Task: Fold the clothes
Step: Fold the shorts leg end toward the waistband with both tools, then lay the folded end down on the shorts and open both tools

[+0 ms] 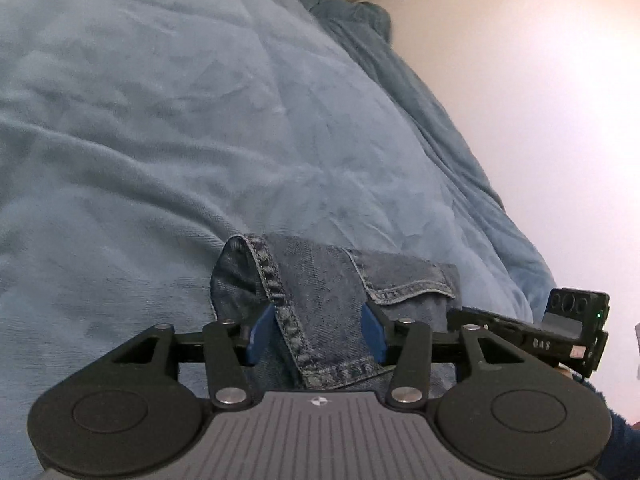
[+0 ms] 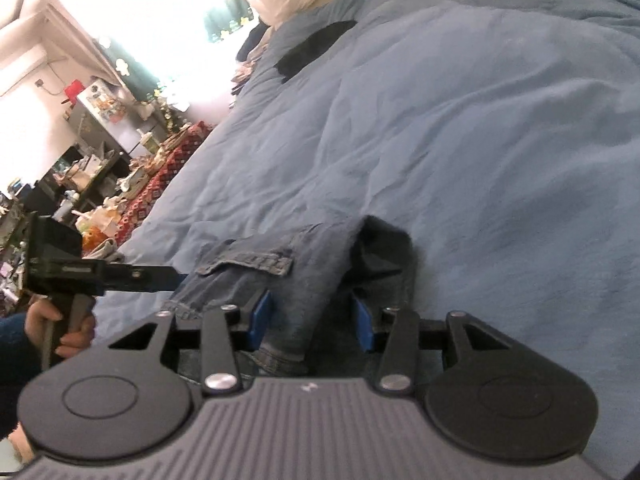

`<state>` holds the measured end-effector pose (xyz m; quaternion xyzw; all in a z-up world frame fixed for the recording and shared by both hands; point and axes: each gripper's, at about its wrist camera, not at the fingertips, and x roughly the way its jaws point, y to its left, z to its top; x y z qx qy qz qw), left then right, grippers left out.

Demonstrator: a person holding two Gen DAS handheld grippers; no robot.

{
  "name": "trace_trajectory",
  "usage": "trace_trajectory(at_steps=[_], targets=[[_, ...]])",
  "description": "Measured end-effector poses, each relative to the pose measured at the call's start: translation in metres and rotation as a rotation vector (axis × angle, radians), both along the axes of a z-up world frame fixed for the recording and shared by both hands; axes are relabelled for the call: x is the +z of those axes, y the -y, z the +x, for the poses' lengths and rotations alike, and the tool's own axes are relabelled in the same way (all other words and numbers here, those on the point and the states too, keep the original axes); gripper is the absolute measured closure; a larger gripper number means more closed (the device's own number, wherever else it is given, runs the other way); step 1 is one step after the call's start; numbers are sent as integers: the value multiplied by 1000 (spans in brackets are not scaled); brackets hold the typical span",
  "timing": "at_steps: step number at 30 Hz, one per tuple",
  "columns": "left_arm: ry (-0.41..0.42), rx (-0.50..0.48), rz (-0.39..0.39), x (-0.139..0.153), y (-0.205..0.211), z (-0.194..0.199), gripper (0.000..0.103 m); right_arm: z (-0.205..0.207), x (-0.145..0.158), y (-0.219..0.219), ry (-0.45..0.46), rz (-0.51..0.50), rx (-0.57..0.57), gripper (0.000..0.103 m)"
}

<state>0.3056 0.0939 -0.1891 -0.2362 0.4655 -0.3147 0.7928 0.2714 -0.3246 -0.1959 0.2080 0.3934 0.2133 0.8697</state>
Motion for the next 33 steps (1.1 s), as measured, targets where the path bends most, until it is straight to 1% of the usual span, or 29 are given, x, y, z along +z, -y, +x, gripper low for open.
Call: trace_trajectory(at_steps=[2, 4, 5, 6, 7, 9, 10, 12, 14, 16, 19, 21, 23, 25, 27, 29, 30, 32, 33], targets=[[-27, 13, -23, -7, 0, 6, 49, 6, -6, -5, -18, 5, 9, 54], [-50, 32, -47, -12, -1, 9, 52, 11, -11, -7, -32, 29, 9, 54], [-54, 41, -59, -14, -1, 10, 55, 13, -13, -7, -34, 47, 8, 64], [-58, 50, -72, -16, -2, 11, 66, 14, -14, -9, -32, 59, 13, 80], [-60, 59, -82, -17, -3, 12, 75, 13, -12, -11, -21, 50, 18, 80], [-35, 76, -85, -12, -5, 10, 82, 9, -4, -16, 18, 11, 23, 85], [-31, 81, -108, -9, -8, 10, 84, 7, 1, -17, 35, 7, 25, 86], [-23, 91, -150, -4, -13, 10, 85, 9, 11, -15, 49, 33, 19, 87], [-17, 92, -150, 1, -13, 14, 87, 17, 20, -13, 65, 39, 10, 87], [-21, 96, -146, 0, -12, 20, 87, 26, 22, -12, 69, 31, -3, 87], [-65, 117, -148, -12, -11, 30, 87, 38, 9, -12, 41, 24, -25, 86], [-102, 126, -170, -21, -13, 29, 88, 38, 3, -8, 12, 55, -39, 79], [-111, 125, -197, -20, -17, 23, 87, 36, 1, -5, -7, 85, -44, 78], [-113, 120, -205, -16, -22, 16, 80, 32, 1, -5, -13, 92, -32, 74], [-108, 117, -207, -11, -27, 9, 78, 24, 2, -2, -30, 106, -25, 69], [-119, 121, -217, -9, -32, 3, 76, 16, 1, 1, -47, 119, -19, 66], [-128, 117, -223, -10, -32, 2, 71, 12, 0, 0, -54, 120, -17, 60], [-147, 96, -223, -15, -27, 2, 71, 5, -4, -1, -70, 124, -9, 53], [-154, 89, -215, -18, -23, 2, 71, 3, -7, -4, -80, 129, 0, 53]])
